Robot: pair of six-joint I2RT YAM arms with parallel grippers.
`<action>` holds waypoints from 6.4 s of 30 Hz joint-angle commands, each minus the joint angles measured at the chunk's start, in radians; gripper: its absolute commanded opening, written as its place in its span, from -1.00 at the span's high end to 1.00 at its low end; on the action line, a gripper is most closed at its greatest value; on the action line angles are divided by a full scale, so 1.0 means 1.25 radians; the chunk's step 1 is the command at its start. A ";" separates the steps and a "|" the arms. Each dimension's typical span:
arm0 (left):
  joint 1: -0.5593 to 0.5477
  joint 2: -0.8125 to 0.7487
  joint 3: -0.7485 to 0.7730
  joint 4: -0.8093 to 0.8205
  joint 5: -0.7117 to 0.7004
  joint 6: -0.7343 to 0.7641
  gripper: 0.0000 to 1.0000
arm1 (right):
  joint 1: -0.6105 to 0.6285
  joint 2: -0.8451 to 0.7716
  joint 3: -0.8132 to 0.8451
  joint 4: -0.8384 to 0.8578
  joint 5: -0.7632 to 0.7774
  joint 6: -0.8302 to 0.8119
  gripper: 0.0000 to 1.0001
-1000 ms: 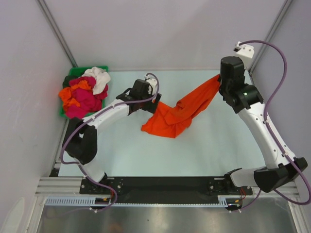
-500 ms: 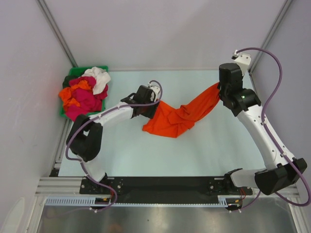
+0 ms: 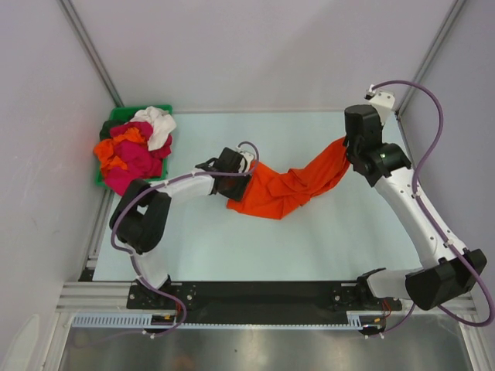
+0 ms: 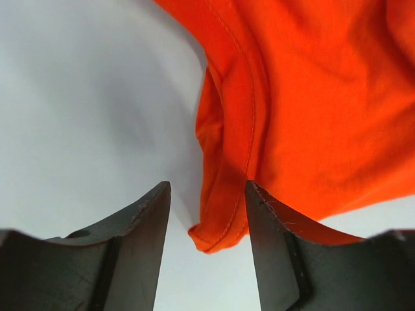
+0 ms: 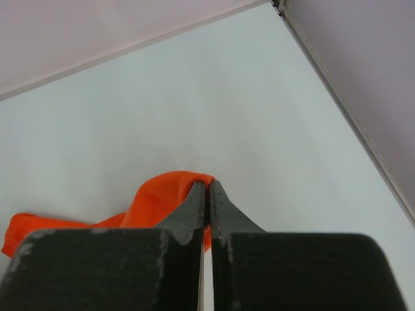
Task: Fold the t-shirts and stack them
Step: Flatten out the tshirt
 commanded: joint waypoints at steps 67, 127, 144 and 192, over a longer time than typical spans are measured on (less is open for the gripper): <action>0.378 0.073 1.080 -0.468 -0.011 0.095 1.00 | -0.166 0.185 0.315 -0.011 -0.111 0.026 1.00; 0.340 -0.018 0.283 0.035 0.015 0.088 -0.24 | -0.058 0.415 0.126 0.209 -0.028 -0.071 0.32; 0.326 -0.102 -0.050 0.073 0.089 0.073 0.14 | 0.061 0.373 0.088 0.188 0.027 -0.055 0.09; 0.333 0.097 0.146 0.012 0.048 0.014 0.18 | 0.112 0.367 0.042 0.178 0.032 -0.032 0.18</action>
